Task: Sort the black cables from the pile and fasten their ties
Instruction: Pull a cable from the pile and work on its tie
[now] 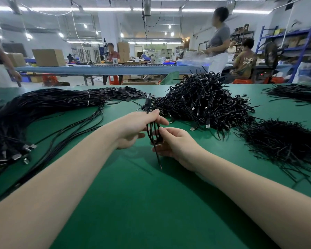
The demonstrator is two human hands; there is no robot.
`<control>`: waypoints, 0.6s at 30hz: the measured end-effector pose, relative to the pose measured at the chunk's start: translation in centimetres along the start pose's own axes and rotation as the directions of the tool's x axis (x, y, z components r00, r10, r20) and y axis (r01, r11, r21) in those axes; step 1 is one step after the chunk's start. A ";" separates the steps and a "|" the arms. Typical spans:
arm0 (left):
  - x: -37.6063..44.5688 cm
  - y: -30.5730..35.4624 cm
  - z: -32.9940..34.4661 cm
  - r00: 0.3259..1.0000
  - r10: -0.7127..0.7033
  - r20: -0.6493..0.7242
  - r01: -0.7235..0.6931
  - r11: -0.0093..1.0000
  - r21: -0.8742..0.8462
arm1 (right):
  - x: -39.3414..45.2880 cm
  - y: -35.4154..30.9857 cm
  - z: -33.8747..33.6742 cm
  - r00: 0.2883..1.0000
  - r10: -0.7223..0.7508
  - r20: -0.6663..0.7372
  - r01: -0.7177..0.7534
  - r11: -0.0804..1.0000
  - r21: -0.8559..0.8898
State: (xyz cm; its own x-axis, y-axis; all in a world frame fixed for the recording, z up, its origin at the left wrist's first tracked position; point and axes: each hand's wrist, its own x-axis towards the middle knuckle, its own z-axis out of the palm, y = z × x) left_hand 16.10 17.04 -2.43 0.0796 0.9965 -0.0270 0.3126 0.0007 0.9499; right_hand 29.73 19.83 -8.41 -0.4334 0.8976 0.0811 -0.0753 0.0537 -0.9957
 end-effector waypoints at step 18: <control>0.6 -1.4 3.0 0.976 0.145 -0.161 -0.165 0.979 -0.121 | -1.3 -1.1 1.3 0.972 -0.205 0.117 0.236 0.857 -0.457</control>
State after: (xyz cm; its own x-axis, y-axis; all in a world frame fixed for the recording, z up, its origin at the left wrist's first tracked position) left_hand 18.57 17.42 -4.76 -0.0289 0.9865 0.1612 0.1779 -0.1536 0.9720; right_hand 29.18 18.01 -7.32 -0.5108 0.8098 0.2886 0.2433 0.4582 -0.8549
